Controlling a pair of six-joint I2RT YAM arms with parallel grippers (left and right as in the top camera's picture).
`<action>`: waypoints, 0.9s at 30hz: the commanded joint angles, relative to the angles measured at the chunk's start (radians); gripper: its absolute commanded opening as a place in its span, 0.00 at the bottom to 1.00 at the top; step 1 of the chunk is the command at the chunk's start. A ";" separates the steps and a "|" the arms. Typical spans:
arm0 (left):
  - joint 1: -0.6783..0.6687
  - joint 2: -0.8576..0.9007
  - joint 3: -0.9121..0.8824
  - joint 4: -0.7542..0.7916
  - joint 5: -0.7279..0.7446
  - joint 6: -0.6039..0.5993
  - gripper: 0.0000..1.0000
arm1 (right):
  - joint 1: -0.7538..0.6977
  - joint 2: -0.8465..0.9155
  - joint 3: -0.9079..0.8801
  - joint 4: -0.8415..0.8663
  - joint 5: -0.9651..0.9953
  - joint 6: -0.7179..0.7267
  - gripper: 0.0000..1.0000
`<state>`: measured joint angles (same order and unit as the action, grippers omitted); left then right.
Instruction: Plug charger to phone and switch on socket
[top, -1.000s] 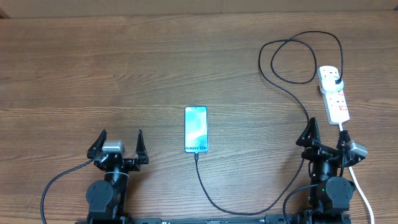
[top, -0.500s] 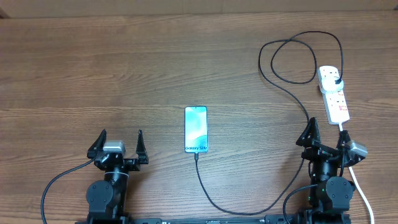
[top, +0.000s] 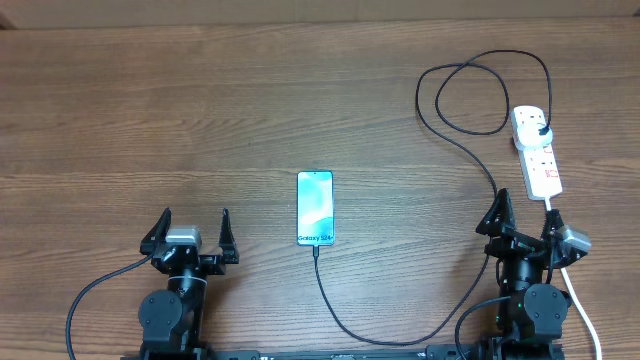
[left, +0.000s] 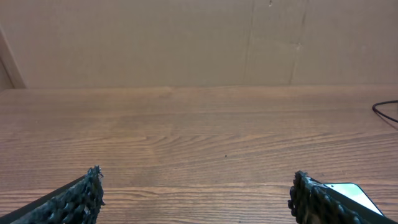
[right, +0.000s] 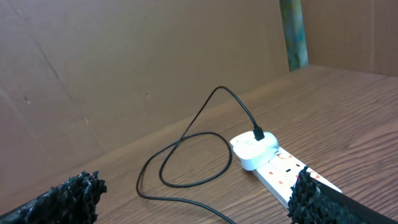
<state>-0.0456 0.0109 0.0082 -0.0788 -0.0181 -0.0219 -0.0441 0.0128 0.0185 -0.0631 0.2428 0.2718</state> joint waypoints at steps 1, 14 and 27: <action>0.001 -0.007 -0.003 0.002 0.008 0.019 0.99 | 0.004 -0.010 -0.011 0.006 0.000 -0.018 1.00; 0.001 -0.007 -0.003 0.002 0.008 0.019 1.00 | 0.004 -0.010 -0.011 0.006 0.000 -0.018 1.00; 0.001 -0.007 -0.003 0.002 0.008 0.019 1.00 | 0.010 -0.010 -0.011 0.006 0.018 -0.019 1.00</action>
<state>-0.0456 0.0109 0.0082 -0.0788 -0.0181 -0.0219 -0.0429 0.0128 0.0185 -0.0635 0.2497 0.2722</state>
